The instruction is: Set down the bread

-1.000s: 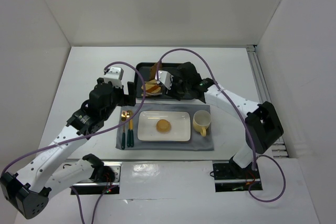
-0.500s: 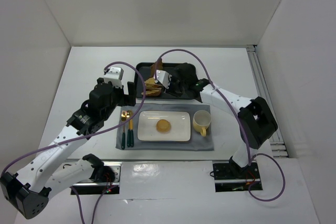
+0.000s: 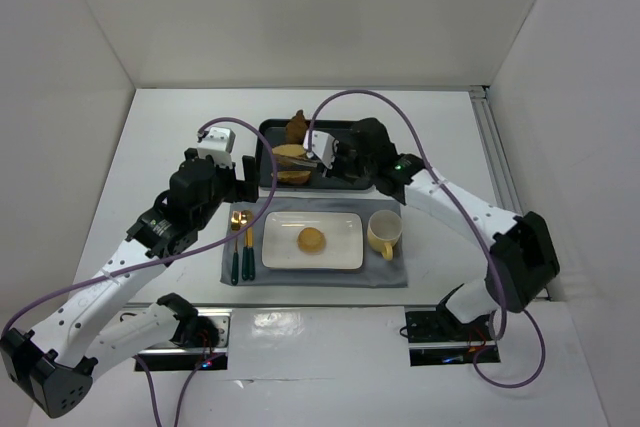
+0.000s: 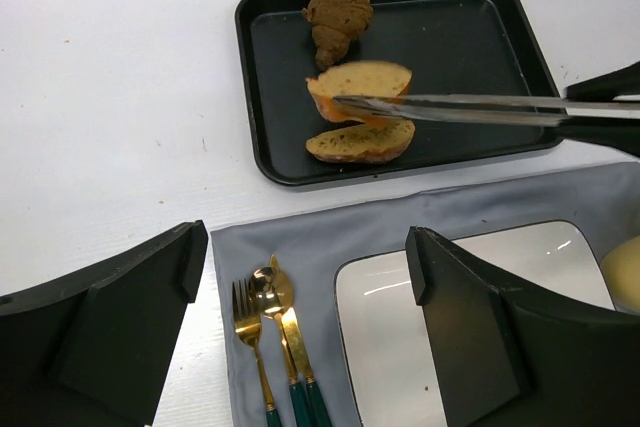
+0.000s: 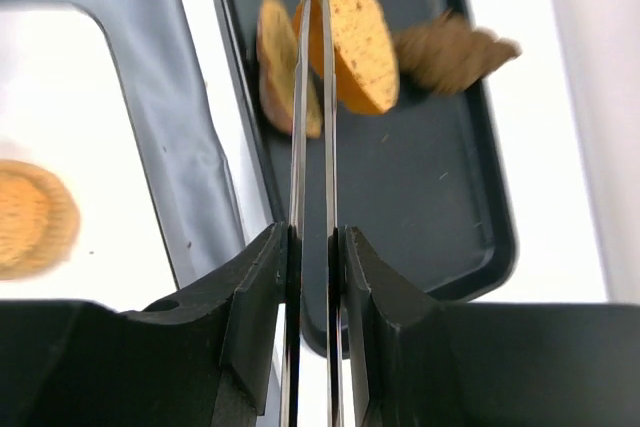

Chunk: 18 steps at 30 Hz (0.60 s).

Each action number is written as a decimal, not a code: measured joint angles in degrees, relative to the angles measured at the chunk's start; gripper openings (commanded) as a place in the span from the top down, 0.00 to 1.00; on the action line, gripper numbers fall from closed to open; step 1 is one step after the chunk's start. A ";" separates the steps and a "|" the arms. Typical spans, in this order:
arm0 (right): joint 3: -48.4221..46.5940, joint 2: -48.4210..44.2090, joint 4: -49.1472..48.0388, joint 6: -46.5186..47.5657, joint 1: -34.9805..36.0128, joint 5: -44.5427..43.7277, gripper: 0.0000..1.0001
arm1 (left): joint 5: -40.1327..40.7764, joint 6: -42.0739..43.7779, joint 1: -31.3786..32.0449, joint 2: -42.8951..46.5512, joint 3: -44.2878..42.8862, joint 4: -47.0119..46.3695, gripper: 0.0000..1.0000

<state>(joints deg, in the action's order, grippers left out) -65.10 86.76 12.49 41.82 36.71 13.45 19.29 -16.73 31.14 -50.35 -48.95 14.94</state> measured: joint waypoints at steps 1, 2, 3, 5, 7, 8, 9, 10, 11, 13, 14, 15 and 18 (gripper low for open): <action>0.00 -1.64 0.20 0.00 0.00 0.79 0.89 | 0.00 0.00 0.00 0.00 0.00 0.00 0.00; 0.09 -3.54 0.35 -0.07 0.00 1.53 0.89 | 0.00 0.00 0.00 0.00 0.00 0.00 0.00; 0.24 -5.27 0.44 -0.17 0.00 2.29 0.89 | 0.00 0.00 0.00 0.00 0.00 0.00 0.00; 0.90 -8.55 0.90 -0.24 0.00 3.96 0.89 | 0.02 0.00 0.00 0.00 0.00 0.00 0.00; 1.70 -11.47 2.21 -0.24 0.00 5.90 0.89 | 0.15 0.00 0.00 0.00 0.00 0.00 0.00; 2.08 -12.63 3.19 -0.22 0.00 6.80 0.89 | 0.20 0.00 0.00 0.00 0.00 0.00 0.00; 2.58 -13.88 4.44 -0.17 0.00 7.89 0.89 | 0.24 0.00 0.00 0.00 0.00 0.00 0.00; 2.91 -14.88 5.88 -0.15 0.00 8.79 0.89 | 0.35 0.00 0.00 0.00 0.00 0.00 0.00; 3.26 -15.87 7.72 -0.13 0.00 9.92 0.89 | 0.46 0.00 0.00 0.00 0.00 0.00 0.00; 4.09 -17.75 11.17 0.13 0.00 12.22 0.89 | 0.66 0.00 0.00 0.00 0.00 0.00 0.00; 4.33 -18.43 12.85 0.28 0.00 13.20 0.89 | 0.79 0.00 0.00 0.00 0.07 -0.02 0.00; 4.63 -19.10 14.95 0.52 0.00 14.51 0.89 | 1.07 0.00 0.00 0.02 0.22 -0.04 0.00; 4.98 -20.00 19.63 1.33 0.00 16.81 0.89 | 1.46 0.00 0.00 0.00 0.48 0.02 0.00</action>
<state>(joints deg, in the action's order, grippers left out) -60.12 66.76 32.12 43.16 36.71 30.26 20.75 -16.73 31.14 -50.35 -48.47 14.96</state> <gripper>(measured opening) 0.357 1.000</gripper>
